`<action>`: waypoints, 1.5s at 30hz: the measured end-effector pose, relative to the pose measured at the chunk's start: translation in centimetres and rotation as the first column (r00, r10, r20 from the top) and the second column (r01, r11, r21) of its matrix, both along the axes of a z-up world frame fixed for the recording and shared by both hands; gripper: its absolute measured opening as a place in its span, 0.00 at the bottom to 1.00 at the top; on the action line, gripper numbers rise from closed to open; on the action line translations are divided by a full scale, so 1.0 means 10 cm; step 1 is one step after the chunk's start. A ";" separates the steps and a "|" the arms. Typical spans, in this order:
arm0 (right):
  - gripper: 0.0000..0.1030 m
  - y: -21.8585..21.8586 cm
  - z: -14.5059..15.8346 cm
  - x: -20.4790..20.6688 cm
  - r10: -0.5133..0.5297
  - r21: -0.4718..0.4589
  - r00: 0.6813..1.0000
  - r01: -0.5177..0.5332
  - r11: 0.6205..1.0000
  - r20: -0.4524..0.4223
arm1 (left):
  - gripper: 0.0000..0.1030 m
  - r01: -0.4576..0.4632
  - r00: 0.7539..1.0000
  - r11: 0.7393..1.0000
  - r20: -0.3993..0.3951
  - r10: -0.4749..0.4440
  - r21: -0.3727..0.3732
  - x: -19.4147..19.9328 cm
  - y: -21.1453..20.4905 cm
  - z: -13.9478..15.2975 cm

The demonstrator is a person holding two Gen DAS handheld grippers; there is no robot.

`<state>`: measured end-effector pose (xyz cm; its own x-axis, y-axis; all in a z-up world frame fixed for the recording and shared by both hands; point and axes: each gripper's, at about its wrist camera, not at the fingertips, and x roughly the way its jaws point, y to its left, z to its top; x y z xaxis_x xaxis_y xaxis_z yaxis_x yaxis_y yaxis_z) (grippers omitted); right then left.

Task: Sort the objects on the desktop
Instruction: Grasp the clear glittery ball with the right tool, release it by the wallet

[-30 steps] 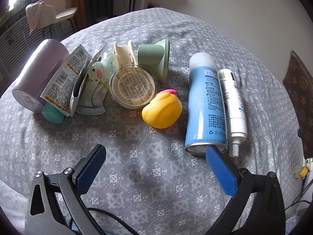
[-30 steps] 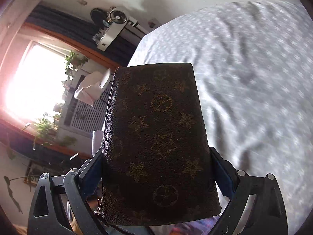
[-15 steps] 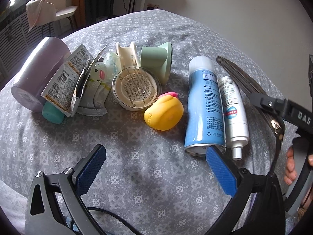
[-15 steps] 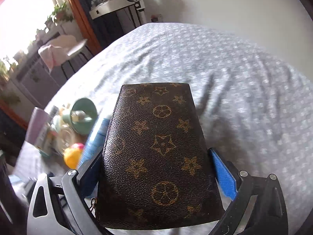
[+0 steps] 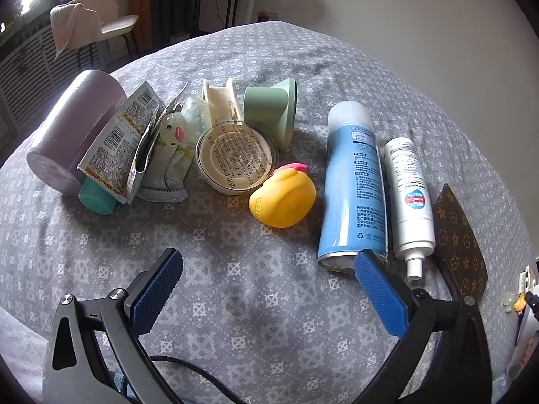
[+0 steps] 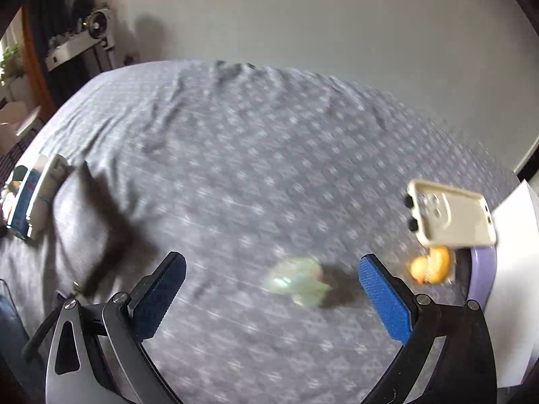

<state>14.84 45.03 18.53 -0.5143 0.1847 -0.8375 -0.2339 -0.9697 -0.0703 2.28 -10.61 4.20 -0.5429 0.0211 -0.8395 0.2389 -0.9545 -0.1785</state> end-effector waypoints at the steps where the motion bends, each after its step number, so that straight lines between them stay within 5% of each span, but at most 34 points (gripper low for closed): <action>1: 1.00 0.08 -0.09 0.05 0.000 0.008 1.000 -0.001 1.000 0.017 | 1.00 -0.002 1.000 1.000 0.000 0.001 -0.010 0.00 0.01 0.00; 10: 0.92 0.34 -0.76 -0.10 -0.022 -0.049 0.997 0.025 0.998 0.069 | 1.00 -0.005 1.000 0.997 0.013 0.007 -0.082 0.04 0.08 -0.01; 15: 0.52 0.29 -0.67 -0.10 0.030 -0.033 0.999 -0.029 0.999 0.032 | 1.00 0.005 1.000 0.996 0.022 -0.003 -0.091 0.00 0.10 -0.03; 20: 0.52 0.25 -0.49 -0.01 0.017 -0.090 1.000 -0.017 0.996 -0.001 | 1.00 0.011 1.000 0.997 0.014 -0.010 -0.077 0.01 0.09 0.00; 28: 0.52 -0.81 0.23 -0.48 0.247 -0.204 0.957 -0.275 0.940 -0.152 | 1.00 0.044 0.999 0.997 0.001 -0.045 -0.068 0.00 0.15 0.01; 37: 0.52 -2.12 0.05 -1.49 0.370 -0.317 0.919 -0.394 0.863 -0.134 | 1.00 0.054 0.999 0.998 0.000 -0.054 -0.027 -0.01 0.10 -0.01; 41: 0.53 -2.50 -0.09 -1.81 0.373 -0.302 0.921 -0.389 0.870 -0.112 | 1.00 0.045 0.999 0.999 0.011 -0.045 0.003 -0.03 0.03 -0.05; 43: 0.72 -2.67 -0.22 -1.92 0.386 -0.250 0.920 -0.391 0.886 -0.072 | 1.00 0.043 0.999 0.999 0.016 -0.043 0.014 -0.04 0.02 -0.07; 45: 0.77 -2.83 -0.27 -1.93 0.398 -0.096 0.916 -0.401 0.911 -0.050 | 1.00 0.041 0.999 0.999 0.017 -0.042 0.022 -0.05 0.01 -0.07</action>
<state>-4.44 16.74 15.79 -0.5512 -0.1272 -0.8246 0.1745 -0.9840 0.0352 1.78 -10.54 3.48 -0.5264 0.0613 -0.8480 0.2023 -0.9597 -0.1949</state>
